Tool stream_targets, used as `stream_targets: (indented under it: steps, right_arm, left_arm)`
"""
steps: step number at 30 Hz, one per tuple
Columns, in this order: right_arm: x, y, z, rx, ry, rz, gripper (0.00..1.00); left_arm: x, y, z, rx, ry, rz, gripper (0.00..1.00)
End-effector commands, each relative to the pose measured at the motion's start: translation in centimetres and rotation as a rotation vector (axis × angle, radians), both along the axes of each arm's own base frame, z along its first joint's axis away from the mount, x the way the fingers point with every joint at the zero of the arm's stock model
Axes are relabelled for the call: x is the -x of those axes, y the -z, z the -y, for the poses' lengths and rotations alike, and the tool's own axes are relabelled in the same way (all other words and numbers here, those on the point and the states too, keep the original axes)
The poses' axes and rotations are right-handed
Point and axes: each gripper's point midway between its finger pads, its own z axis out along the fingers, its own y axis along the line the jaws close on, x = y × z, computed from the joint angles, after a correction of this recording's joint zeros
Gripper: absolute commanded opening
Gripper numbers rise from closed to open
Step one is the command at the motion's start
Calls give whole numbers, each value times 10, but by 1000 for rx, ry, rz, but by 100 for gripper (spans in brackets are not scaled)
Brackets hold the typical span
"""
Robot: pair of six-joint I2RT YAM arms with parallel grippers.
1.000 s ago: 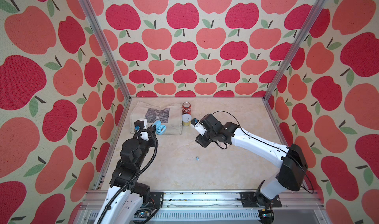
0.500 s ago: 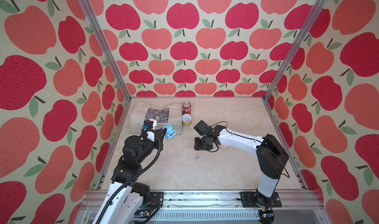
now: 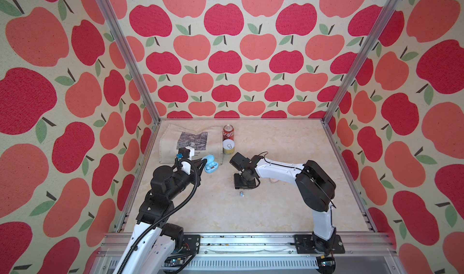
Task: Insert wireless bluetooth earbuds into charging case
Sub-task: Pick up the wireless bluetooth earbud from the center of the table.
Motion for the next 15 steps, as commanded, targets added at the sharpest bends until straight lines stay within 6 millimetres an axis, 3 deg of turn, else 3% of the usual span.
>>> stream_targets:
  steps: [1, 15]
  right_arm:
    - [7, 3, 3, 49, 1, -37, 47]
    - [26, 10, 12, 145, -14, -83, 46]
  left_arm:
    - [4, -16, -1, -6, 9, 50, 0]
    - [2, -23, 0, 1, 12, 66, 0]
